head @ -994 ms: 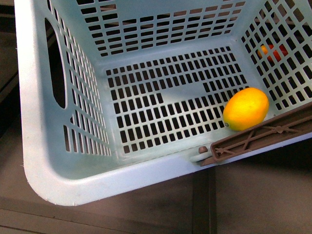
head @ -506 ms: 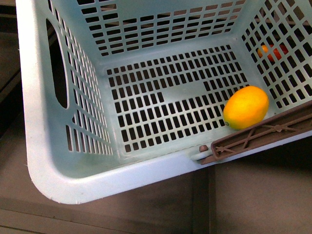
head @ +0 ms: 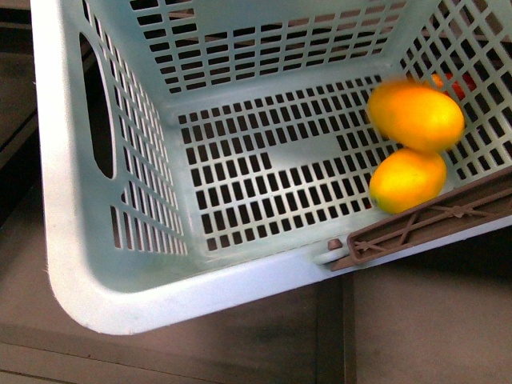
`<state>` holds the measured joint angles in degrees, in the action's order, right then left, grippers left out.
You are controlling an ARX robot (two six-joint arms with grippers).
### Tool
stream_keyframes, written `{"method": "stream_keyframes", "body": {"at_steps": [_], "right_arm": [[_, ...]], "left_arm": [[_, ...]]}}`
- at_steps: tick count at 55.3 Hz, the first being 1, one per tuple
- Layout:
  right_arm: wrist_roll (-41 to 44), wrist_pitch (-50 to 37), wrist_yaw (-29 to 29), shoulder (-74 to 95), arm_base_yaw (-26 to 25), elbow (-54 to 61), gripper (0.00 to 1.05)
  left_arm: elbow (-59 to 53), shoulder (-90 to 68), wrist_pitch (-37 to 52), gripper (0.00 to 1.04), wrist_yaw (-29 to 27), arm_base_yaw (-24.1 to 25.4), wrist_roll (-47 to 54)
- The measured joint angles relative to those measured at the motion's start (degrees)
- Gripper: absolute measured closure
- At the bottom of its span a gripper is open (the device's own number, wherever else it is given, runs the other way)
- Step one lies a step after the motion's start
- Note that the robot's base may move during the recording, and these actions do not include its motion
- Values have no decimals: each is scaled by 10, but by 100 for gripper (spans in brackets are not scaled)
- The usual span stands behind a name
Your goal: Pick lemon and mango into basket
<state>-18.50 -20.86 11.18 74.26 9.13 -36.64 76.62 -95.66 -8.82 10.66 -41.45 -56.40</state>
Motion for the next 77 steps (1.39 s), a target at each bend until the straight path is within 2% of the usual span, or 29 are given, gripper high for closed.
{"method": "stream_keyframes", "body": {"at_steps": [8, 16, 19, 23, 25, 38, 41, 45, 77], "right_arm": [[2, 26, -3, -25, -19, -1, 9], [45, 64, -47, -82, -70, 20, 10], [85, -28, -96, -97, -84, 64, 18], [127, -130, -114, -109, -92, 116, 29], [147, -178, -113, -121, -92, 149, 37], [174, -202, -112, -186, -92, 225, 75], [178, -200, -112, -210, -92, 248, 90], [181, -194, -112, -236, -92, 268, 103], [182, -95, -112, -414, -92, 346, 103]], "left_arm": [[0, 0, 0, 77, 1, 0, -3], [0, 0, 0, 77, -1, 0, -2], [0, 0, 0, 77, -2, 1, -3], [0, 0, 0, 77, -3, 1, -2], [0, 0, 0, 77, -2, 1, -1], [0, 0, 0, 77, 3, 0, -3], [0, 0, 0, 77, 3, 0, -4], [0, 0, 0, 77, -1, 0, -3], [0, 0, 0, 77, 1, 0, -4]]}}
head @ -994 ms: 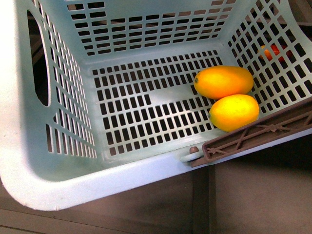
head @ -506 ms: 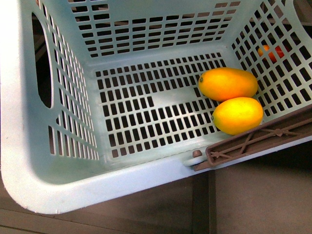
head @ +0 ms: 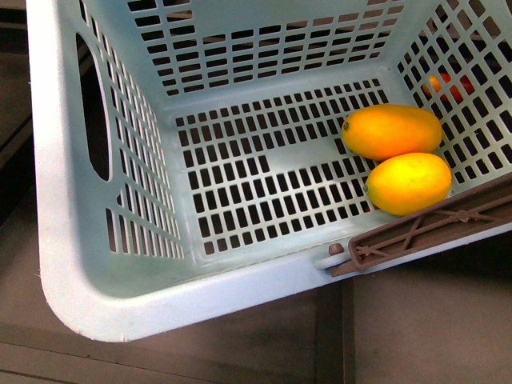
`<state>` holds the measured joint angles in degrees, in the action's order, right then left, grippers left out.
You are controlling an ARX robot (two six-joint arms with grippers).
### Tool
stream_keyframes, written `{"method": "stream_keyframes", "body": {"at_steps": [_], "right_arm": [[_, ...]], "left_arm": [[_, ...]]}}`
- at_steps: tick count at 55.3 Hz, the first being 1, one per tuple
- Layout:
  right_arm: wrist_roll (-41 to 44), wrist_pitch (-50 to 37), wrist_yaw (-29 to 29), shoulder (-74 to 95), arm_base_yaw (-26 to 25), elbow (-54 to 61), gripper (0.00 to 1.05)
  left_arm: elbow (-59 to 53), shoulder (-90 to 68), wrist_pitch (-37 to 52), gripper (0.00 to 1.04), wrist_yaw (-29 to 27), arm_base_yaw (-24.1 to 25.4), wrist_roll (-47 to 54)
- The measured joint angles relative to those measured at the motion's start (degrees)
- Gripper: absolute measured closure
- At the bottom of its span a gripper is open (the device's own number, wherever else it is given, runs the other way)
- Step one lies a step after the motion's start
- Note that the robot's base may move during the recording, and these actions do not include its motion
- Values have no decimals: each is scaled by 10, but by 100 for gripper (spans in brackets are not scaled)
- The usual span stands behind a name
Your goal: Pick lemon and mango into basket
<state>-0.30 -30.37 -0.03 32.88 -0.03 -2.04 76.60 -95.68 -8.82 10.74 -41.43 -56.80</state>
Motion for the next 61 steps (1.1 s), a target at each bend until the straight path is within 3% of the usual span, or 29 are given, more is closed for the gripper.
{"method": "stream_keyframes", "body": {"at_steps": [54, 61], "right_arm": [[0, 200, 0, -226, 0, 10, 103], [0, 297, 0, -309, 0, 10, 103]], "left_arm": [[0, 0, 0, 77, -2, 0, 0], [0, 0, 0, 77, -1, 0, 0]]}}
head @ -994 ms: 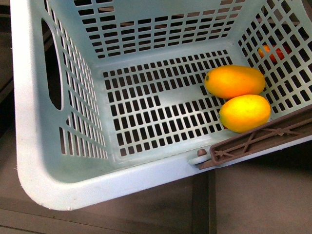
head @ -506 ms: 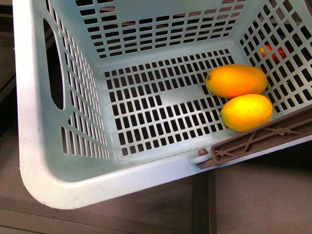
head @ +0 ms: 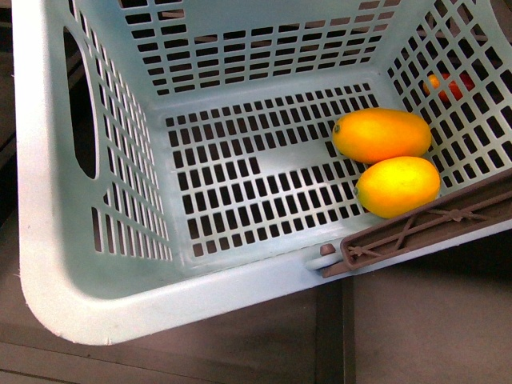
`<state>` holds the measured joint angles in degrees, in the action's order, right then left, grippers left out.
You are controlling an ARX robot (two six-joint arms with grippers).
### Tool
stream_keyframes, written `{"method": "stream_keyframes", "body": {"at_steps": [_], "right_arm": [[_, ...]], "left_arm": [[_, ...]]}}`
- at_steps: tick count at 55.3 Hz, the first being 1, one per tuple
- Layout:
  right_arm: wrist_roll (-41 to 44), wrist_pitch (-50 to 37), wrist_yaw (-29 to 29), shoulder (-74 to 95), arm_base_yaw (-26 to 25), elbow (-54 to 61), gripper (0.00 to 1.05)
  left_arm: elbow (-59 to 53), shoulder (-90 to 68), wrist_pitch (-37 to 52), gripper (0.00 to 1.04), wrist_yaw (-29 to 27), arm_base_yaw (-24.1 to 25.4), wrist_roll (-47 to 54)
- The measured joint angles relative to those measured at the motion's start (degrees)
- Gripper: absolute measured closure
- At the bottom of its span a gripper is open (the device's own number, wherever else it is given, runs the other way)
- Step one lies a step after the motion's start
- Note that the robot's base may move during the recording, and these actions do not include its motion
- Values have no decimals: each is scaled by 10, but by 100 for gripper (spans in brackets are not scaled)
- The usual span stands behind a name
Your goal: Pick lemon and mango into basket
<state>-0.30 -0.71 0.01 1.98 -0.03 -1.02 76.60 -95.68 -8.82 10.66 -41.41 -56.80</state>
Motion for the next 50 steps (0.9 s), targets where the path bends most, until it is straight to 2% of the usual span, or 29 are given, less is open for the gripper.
{"method": "stream_keyframes", "body": {"at_steps": [9, 11, 25, 27, 31, 33, 38, 42, 50], "right_arm": [[0, 6, 0, -15, 0, 0, 103], [1, 6, 0, -16, 0, 0, 100], [1, 6, 0, -16, 0, 0, 60], [1, 6, 0, -16, 0, 0, 51], [1, 6, -1, -16, 0, 0, 37], [1, 6, 0, -16, 0, 0, 30], [1, 6, 0, -16, 0, 0, 16], [1, 6, -1, -16, 0, 0, 7], [1, 6, 0, -16, 0, 0, 9]], "left_arm": [[0, 0, 0, 77, 0, 0, 0], [0, 0, 0, 77, 1, 0, 0], [0, 0, 0, 77, -1, 0, 0], [0, 0, 0, 77, -1, 0, 0], [-33, 0, 91, 77, -140, -17, -48], [-54, -4, 147, 77, -234, -26, -83], [-73, -18, 206, 77, -379, -29, -138], [-75, -26, 228, 77, -413, -9, -151], [-75, -64, 257, 77, -397, 49, -171]]}}
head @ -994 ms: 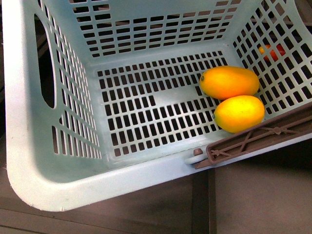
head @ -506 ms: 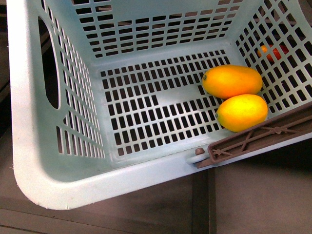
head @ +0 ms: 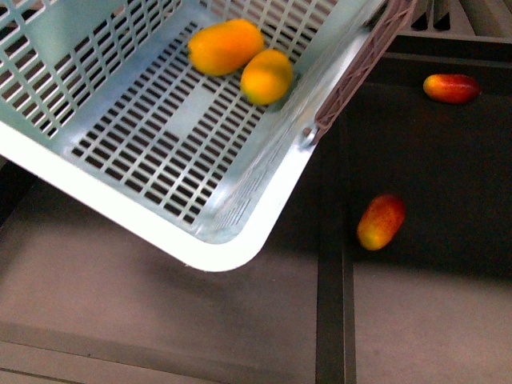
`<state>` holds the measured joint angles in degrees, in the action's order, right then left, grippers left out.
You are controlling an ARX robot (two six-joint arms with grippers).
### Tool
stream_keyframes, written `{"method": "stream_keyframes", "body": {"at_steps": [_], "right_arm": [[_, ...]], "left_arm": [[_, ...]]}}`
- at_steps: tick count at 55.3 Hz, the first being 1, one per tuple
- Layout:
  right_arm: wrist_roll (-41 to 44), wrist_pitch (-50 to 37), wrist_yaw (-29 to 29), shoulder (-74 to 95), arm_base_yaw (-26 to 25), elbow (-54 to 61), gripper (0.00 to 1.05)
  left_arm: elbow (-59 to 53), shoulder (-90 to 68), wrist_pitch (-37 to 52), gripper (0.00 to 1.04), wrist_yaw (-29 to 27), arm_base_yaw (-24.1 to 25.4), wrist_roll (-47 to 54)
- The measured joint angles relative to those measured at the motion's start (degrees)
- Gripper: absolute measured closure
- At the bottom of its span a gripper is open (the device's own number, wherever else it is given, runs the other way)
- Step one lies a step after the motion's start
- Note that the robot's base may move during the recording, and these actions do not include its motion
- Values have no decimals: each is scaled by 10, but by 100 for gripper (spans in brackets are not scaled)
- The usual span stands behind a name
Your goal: Pick lemon and mango into basket
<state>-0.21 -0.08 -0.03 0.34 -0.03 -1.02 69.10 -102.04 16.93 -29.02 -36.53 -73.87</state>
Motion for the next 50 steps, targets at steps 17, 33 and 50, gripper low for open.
{"method": "stream_keyframes", "body": {"at_steps": [17, 33, 50], "right_arm": [[0, 0, 0, 0, 0, 0, 9], [0, 0, 0, 0, 0, 0, 9], [0, 0, 0, 0, 0, 0, 9]], "left_arm": [[99, -184, -6, 77, 87, 86, -79], [203, -256, -63, 77, 92, 132, -142], [189, -263, -94, 77, 114, 138, -167]]}}
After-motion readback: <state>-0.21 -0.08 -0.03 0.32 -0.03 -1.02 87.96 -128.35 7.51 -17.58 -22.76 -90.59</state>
